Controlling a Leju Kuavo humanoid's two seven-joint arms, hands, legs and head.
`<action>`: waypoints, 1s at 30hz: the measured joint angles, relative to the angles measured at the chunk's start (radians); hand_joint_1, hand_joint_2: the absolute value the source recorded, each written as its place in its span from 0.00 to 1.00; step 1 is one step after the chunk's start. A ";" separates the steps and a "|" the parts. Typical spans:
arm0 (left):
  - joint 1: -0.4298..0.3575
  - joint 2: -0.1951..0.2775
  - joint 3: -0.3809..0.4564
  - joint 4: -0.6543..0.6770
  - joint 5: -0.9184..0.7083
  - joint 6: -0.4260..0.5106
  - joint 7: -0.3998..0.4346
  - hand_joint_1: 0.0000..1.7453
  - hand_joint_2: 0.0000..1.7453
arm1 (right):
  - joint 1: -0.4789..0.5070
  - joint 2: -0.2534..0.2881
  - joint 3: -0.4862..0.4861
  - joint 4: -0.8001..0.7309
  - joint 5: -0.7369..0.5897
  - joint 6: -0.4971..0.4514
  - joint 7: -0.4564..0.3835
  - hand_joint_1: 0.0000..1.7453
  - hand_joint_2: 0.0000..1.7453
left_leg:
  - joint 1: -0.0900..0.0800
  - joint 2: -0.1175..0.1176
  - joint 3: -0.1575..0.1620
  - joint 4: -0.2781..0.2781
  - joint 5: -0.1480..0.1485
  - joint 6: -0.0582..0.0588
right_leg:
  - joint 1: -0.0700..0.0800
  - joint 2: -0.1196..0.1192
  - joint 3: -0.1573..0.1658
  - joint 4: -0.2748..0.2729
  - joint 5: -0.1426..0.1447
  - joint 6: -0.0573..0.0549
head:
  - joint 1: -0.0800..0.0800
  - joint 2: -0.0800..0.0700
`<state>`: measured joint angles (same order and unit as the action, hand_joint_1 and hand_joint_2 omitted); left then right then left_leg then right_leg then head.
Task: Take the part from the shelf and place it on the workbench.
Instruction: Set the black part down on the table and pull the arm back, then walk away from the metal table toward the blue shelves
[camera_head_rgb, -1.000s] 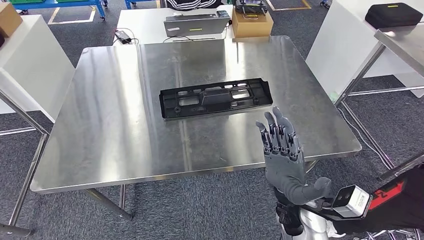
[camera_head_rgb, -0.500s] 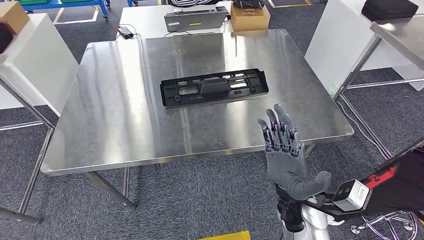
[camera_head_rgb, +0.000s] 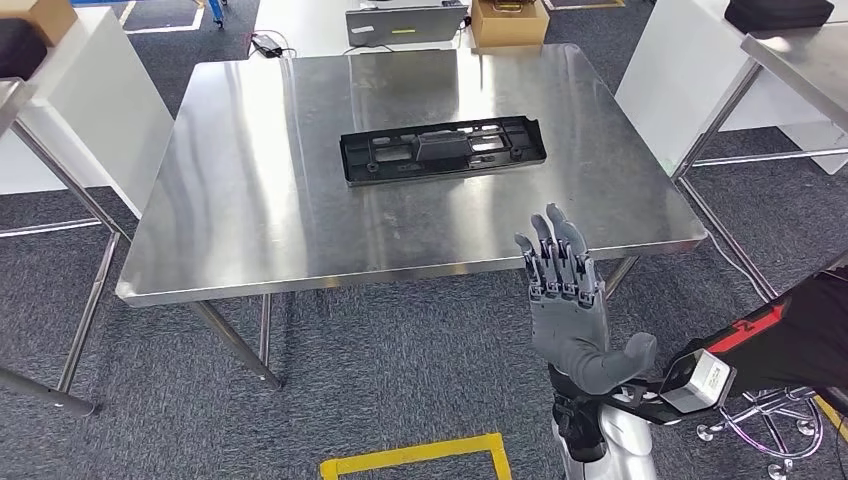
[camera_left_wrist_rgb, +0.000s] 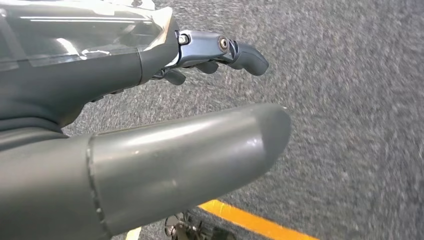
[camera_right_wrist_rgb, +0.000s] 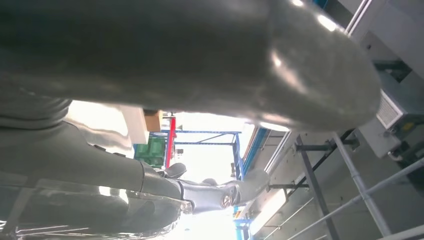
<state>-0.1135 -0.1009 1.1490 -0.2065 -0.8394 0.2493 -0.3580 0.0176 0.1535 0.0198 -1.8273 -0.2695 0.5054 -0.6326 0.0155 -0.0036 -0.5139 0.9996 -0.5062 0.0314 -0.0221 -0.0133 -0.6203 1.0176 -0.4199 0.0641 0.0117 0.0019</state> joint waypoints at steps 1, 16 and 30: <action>-0.001 0.000 0.000 0.000 0.000 0.001 0.000 0.00 0.00 | 0.001 0.000 -0.001 0.001 0.000 0.000 0.000 0.00 0.00 | -0.001 0.002 -0.012 -0.003 0.012 0.013 | 0.000 0.002 -0.015 0.033 -0.033 -0.004 | 0.001 0.000; 0.000 0.000 0.006 0.000 0.001 0.002 0.002 0.00 0.00 | -0.004 0.000 -0.008 0.015 -0.004 0.000 0.003 0.00 0.00 | -0.010 0.002 -0.149 0.033 0.093 -0.019 | 0.005 0.004 0.172 -0.068 -0.097 -0.054 | -0.002 0.000; -0.004 0.006 0.014 0.001 -0.009 0.002 0.002 0.00 0.00 | 0.001 -0.002 -0.013 0.028 0.016 -0.019 -0.002 0.00 0.00 | -0.002 0.000 -0.009 0.007 0.007 -0.003 | 0.008 -0.001 0.010 -0.005 0.003 -0.007 | -0.001 0.000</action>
<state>-0.1171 -0.0948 1.1632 -0.2057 -0.8484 0.2516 -0.3563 0.0190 0.1516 0.0072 -1.7990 -0.2536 0.4859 -0.6341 0.0136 -0.0036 -0.5228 1.0066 -0.4996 0.0279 -0.0141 -0.0144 -0.6098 1.0126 -0.4174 0.0571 0.0107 0.0019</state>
